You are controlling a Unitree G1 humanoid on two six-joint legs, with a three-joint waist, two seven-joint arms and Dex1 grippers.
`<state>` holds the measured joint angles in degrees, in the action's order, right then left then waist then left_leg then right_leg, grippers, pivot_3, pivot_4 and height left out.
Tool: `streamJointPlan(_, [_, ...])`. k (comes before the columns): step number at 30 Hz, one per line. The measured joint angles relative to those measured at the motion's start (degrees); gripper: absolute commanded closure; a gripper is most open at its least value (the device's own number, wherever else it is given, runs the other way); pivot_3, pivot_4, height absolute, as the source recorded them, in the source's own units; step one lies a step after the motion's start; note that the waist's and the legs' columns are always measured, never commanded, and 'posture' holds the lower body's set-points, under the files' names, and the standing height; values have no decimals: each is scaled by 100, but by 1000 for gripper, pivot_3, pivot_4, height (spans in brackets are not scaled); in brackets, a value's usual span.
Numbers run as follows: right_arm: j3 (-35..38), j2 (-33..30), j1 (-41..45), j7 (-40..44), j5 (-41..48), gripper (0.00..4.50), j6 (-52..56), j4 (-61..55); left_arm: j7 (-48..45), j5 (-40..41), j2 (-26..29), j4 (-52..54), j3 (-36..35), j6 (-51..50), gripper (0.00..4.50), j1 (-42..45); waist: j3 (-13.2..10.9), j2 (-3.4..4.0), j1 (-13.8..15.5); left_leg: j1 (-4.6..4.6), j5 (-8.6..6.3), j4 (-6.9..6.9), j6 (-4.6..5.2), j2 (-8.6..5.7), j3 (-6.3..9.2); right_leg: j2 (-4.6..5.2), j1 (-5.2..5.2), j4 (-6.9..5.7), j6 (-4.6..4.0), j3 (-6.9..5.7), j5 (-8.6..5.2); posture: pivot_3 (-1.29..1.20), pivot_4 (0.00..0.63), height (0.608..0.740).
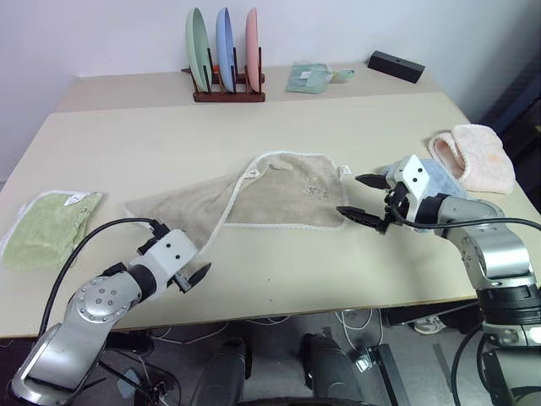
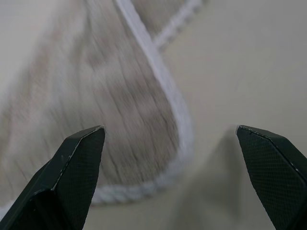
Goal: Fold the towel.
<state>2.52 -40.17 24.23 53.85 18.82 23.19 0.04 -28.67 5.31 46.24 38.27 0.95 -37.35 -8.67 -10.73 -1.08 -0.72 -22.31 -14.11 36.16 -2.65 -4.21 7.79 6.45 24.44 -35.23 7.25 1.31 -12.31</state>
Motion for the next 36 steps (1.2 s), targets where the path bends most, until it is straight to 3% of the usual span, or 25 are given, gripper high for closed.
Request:
streamJointPlan(6, [-3,83,31,-2,-8,0,-155,37,4,-117,-101,-378,18,130,29,268,4,7,11,1,0,1,0,-1,0,0,-1,-2,0,0,0,0,150,736])
streamJointPlan(8, [-16,106,21,-3,-10,0,-214,44,21,-156,-246,-683,59,207,533,519,5,9,12,2,0,2,0,-1,0,0,-2,-2,1,-1,1,0,150,736])
streamJointPlan(10, [-17,107,17,-8,-11,0,-232,44,26,-175,-324,-840,86,278,1234,611,6,10,6,2,0,2,0,-1,1,0,-2,-2,1,-1,1,0,150,736])
streamJointPlan(16, [-9,104,-127,-10,-11,0,-277,44,25,-242,-400,-1040,119,329,4334,627,5,10,-7,3,0,0,0,0,1,-1,0,-2,1,0,1,0,150,736])
streamJointPlan(22, [-4,94,-123,-23,-56,0,-425,44,-63,-257,-273,-941,-198,428,4434,371,5,9,-6,2,0,0,0,0,1,0,0,-2,1,0,1,0,150,736])
streamJointPlan(27, [-234,113,324,-120,-447,0,-779,397,-372,221,-340,-303,-1335,479,4434,-211,7,14,-34,2,0,-2,0,3,-1,-1,3,-2,0,0,0,0,150,736])
streamJointPlan(36, [-978,829,2063,-464,-1561,0,-1854,3130,-1167,77,58,-682,-2127,1684,4434,-1619,4,17,-17,-1,0,-9,0,1,-5,1,5,5,-3,1,0,0,150,736])
